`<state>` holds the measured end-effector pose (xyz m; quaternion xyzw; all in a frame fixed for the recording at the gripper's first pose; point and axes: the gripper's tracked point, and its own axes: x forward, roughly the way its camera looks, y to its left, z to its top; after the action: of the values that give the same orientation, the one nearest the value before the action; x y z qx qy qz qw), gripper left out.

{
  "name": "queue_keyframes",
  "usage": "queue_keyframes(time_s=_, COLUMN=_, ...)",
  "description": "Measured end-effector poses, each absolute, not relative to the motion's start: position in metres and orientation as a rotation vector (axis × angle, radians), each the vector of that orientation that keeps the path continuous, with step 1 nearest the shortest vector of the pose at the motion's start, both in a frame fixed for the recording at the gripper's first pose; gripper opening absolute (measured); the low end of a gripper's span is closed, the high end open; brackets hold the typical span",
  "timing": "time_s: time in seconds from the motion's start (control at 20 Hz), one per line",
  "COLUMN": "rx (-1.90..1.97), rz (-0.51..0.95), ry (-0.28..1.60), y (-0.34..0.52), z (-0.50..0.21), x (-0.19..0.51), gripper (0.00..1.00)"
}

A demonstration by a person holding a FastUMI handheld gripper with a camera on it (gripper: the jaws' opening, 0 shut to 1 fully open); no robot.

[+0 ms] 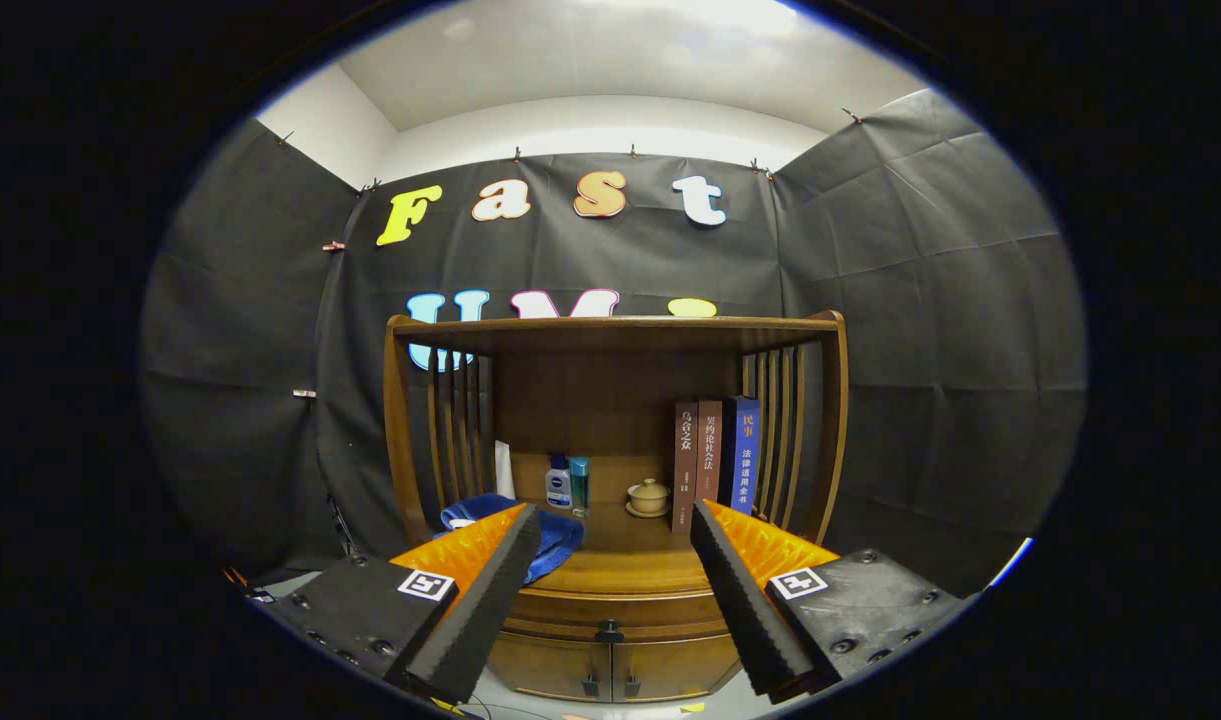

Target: Pull open the drawer, take out the items inside it, and place them on the countertop above the cabinet.

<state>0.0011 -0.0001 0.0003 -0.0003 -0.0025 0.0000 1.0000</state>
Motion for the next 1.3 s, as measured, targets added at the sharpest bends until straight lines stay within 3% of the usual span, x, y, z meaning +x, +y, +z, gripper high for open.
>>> queue_keyframes(time_s=0.7, rx=0.014, rz=0.021, ry=0.031, y=0.003, z=-0.032, x=0.019, gripper=0.99)
queue_keyframes(time_s=1.3, rx=0.015, rz=0.025, ry=0.262, y=0.007, z=-0.201, x=0.077, gripper=0.99)
